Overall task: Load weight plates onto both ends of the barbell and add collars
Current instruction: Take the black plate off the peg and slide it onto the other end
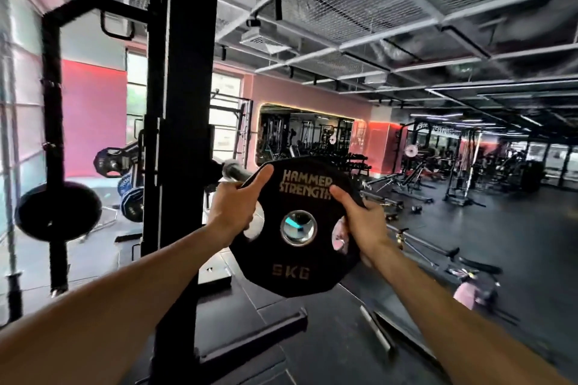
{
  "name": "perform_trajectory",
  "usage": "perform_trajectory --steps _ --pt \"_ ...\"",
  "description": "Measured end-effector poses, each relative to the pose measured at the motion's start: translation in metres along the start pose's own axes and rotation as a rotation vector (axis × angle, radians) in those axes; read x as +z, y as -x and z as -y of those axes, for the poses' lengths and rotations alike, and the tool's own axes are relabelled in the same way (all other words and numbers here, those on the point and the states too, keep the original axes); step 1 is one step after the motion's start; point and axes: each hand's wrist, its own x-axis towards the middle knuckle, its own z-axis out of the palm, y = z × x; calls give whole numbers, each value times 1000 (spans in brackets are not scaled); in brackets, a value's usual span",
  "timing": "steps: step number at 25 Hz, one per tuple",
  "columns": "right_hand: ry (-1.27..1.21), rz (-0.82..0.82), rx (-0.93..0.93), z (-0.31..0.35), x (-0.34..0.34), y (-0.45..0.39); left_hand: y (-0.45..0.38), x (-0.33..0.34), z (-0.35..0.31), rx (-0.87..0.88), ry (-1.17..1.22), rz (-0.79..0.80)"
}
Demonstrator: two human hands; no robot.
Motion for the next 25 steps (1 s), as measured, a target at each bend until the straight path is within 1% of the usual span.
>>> perform_trajectory --steps 6,10,15,21,25 --pt "-41 74 55 -26 -14 -50 -11 33 5 6 -107 -97" --pt "-83 101 49 -33 -3 -73 -16 36 6 29 -142 -158" --pt "-151 182 58 -49 2 -93 -16 40 8 43 -206 -215" --pt "-239 229 48 -62 14 -106 -14 42 7 116 -237 -185" --pt "-258 264 66 -70 23 -111 -26 40 5 120 -279 -193"
